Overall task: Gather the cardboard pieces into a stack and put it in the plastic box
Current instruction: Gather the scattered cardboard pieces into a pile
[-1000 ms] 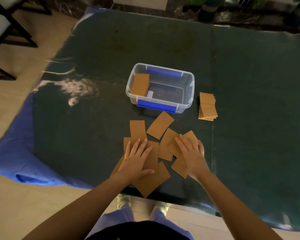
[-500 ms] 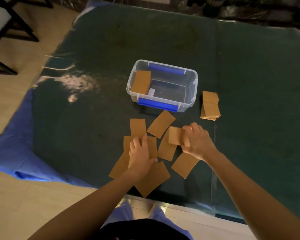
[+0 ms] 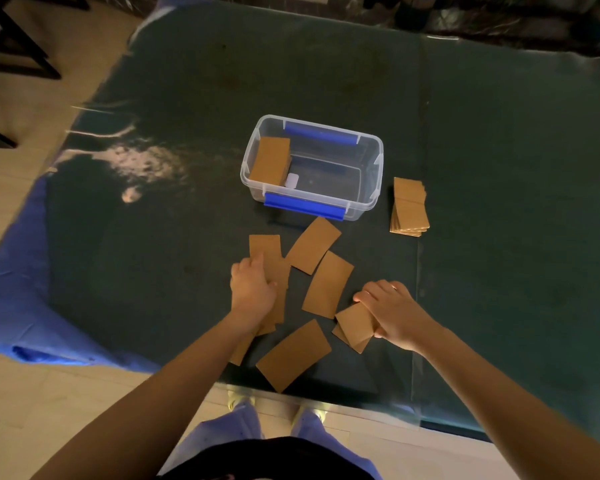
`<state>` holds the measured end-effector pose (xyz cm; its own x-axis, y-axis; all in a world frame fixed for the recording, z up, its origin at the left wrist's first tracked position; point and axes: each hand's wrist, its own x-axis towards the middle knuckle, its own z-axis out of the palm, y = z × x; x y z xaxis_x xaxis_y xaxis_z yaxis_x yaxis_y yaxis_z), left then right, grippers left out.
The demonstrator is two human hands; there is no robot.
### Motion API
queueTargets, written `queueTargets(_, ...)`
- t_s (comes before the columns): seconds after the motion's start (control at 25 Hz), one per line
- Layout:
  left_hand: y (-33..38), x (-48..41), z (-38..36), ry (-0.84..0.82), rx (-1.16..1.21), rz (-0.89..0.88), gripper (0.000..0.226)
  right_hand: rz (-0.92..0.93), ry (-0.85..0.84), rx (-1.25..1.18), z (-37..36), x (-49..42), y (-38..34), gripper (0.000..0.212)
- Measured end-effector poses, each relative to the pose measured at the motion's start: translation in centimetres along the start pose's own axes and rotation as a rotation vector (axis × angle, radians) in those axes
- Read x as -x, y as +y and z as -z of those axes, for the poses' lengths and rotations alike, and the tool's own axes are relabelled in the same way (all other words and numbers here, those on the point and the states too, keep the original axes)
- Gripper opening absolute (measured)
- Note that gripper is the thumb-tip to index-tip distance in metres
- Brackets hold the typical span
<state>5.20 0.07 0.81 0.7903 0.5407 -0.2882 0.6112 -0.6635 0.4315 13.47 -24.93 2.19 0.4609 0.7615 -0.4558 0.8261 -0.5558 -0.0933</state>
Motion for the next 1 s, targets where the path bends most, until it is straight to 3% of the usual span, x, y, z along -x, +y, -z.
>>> queueTargets(0.12,-0.5,-1.6,1.2,0.011,-0.005,0.114,0.061,0.024,-0.003,0.098,0.6,-1.1,0.2,0.067)
queueTargets(0.24,0.2,-2.3,0.9,-0.035,0.012,0.185,0.078,0.088,-0.034,0.094,1.3,-1.9,0.3,0.063)
queueTargets(0.36,0.6,-2.9,0.6,-0.061,0.185,0.228,0.092,0.186,-0.067,0.057,2.2,-2.6,-0.2,0.062)
queueTargets(0.6,-0.4,-3.3,3.0,-0.049,0.456,0.22,0.075,0.304,-0.055,0.15,5.3,-7.2,-2.0,0.076)
queueTargets(0.88,-4.1,-1.3,8.3,-0.071,0.956,0.359,0.06,0.356,-0.091,0.38,6.5,-9.0,-3.6,0.051)
queueTargets(1.0,-5.1,4.2,5.3,-0.237,0.752,0.448,0.052,0.304,-0.201,0.3,7.2,-8.2,-3.4,0.044)
